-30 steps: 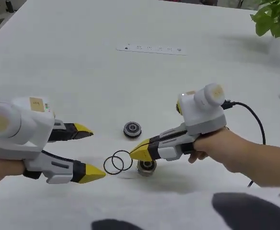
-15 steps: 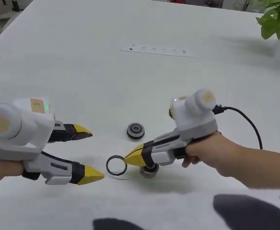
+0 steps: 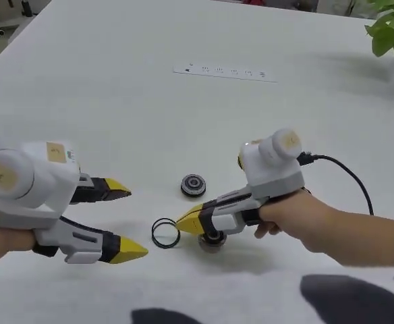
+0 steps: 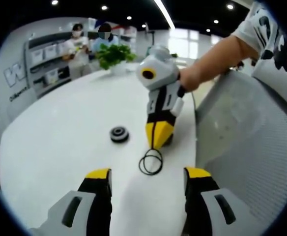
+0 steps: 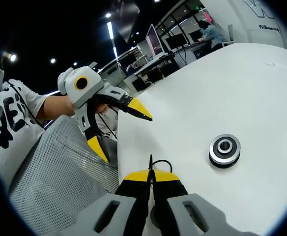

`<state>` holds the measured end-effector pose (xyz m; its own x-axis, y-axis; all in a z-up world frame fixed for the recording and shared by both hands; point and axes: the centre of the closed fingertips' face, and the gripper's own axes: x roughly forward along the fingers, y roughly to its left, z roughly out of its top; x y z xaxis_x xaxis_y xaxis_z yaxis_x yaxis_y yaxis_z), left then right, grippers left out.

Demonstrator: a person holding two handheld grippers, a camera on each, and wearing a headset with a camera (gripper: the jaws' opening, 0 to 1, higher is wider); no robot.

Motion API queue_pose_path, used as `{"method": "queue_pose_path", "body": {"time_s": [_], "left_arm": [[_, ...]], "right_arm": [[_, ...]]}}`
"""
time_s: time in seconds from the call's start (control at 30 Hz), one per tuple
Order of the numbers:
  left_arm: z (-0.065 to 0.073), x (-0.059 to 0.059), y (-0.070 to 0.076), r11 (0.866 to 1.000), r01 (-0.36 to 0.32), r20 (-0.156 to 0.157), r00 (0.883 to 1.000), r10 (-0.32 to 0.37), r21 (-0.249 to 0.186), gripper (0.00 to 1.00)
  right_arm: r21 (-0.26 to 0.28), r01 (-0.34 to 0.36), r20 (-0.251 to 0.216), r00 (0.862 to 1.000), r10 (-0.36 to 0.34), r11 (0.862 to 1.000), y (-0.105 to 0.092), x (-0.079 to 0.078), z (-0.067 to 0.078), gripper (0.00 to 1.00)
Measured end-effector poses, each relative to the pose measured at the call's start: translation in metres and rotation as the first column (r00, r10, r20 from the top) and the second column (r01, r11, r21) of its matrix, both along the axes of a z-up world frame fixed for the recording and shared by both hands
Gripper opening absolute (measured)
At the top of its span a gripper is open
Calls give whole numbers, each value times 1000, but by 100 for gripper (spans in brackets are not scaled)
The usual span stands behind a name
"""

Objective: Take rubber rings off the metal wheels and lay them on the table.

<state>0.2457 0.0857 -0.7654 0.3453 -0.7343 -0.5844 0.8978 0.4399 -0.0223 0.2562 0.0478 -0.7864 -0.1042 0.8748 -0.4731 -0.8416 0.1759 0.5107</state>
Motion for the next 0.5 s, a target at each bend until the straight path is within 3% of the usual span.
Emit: {"method": "queue_pose_path", "body": {"time_s": [0.3,0.5], "left_arm": [[-2,-2,-1,1000,2,-6,1000,-2,3,60],[-4,-2,0,1000,-1,-10,1000,1,5,60]], "right_arm": [[36,6,-22,1000,-5,999,4,-2,6,0],[24,-8,-21,1000,8,1000,5,-5,2,0]]}}
